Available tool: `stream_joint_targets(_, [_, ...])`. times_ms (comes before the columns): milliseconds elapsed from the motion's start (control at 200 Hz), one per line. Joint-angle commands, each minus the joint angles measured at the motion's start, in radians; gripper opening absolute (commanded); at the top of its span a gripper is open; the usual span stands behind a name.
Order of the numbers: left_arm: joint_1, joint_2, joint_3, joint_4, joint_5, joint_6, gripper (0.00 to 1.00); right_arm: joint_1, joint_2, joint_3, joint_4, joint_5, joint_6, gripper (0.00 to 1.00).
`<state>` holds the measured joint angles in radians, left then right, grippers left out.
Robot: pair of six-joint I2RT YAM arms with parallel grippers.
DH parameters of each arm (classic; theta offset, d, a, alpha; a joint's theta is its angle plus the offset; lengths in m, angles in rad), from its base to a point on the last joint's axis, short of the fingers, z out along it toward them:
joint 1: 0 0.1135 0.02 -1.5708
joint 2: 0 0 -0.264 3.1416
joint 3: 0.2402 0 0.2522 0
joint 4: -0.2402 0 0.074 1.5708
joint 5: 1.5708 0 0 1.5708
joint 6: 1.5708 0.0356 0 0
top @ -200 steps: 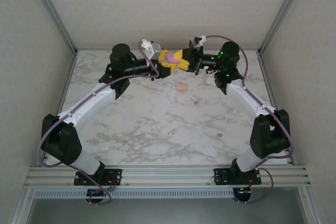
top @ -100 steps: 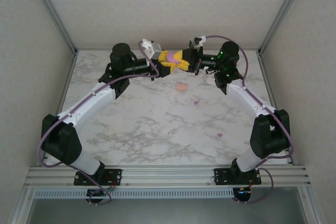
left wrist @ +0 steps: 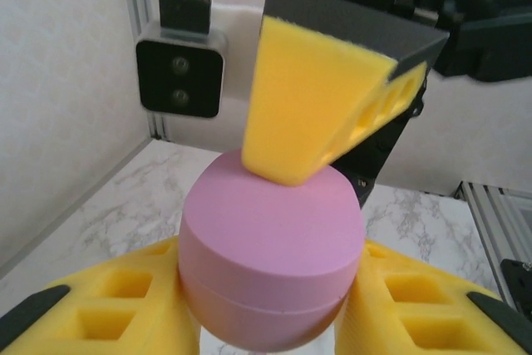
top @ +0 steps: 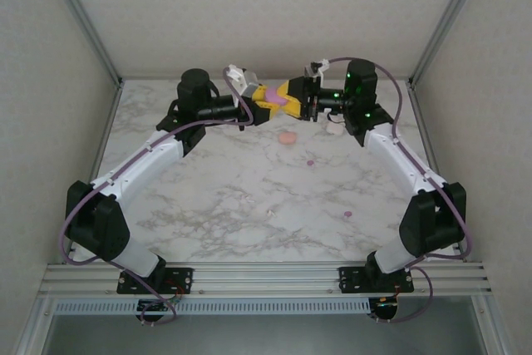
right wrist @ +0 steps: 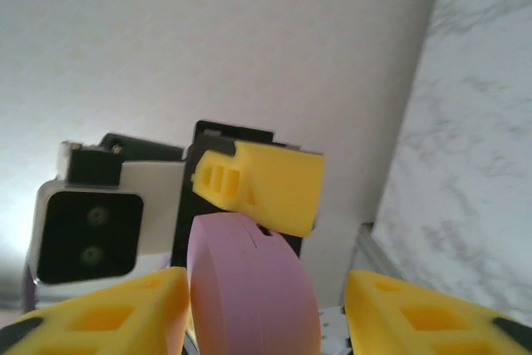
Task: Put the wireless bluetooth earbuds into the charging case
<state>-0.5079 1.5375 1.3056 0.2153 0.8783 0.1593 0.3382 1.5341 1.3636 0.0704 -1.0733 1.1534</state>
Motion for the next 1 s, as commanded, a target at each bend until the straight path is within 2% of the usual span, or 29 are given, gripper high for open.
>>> stream_joint_targets(0, [-0.008, -0.020, 0.036, -0.044, 0.010, 0.040, 0.29, -0.010, -0.075, 0.110, -0.485, 0.144, -0.419, 0.54])
stream_joint_targets(100, [-0.009, -0.022, 0.034, -0.070, 0.024, 0.039, 0.29, -0.009, -0.120, 0.105, -0.561, 0.246, -0.553, 0.56])
stream_joint_targets(195, [-0.012, -0.021, 0.026, -0.072, 0.034, 0.025, 0.28, -0.003, -0.182, 0.041, -0.544, 0.359, -0.683, 0.59])
stream_joint_targets(230, [-0.014, -0.020, 0.023, -0.074, 0.037, 0.022, 0.27, 0.000, -0.206, 0.016, -0.532, 0.394, -0.730, 0.74])
stream_joint_targets(270, [-0.016, -0.020, 0.023, -0.080, 0.039, 0.024, 0.27, 0.006, -0.230, -0.011, -0.519, 0.421, -0.781, 0.79])
stream_joint_targets(390, [-0.021, -0.019, 0.021, -0.096, 0.049, 0.025, 0.27, 0.046, -0.288, -0.078, -0.491, 0.474, -0.956, 0.83])
stream_joint_targets(556, [-0.036, -0.012, 0.026, -0.105, 0.071, 0.023, 0.27, 0.124, -0.331, -0.134, -0.479, 0.580, -1.196, 0.82])
stream_joint_targets(766, [-0.053, -0.012, 0.024, -0.119, 0.079, 0.033, 0.26, 0.135, -0.326, -0.138, -0.410, 0.667, -1.143, 0.78])
stream_joint_targets(991, [-0.061, -0.014, 0.033, -0.168, 0.084, 0.072, 0.26, 0.135, -0.318, -0.141, -0.387, 0.677, -1.094, 0.74])
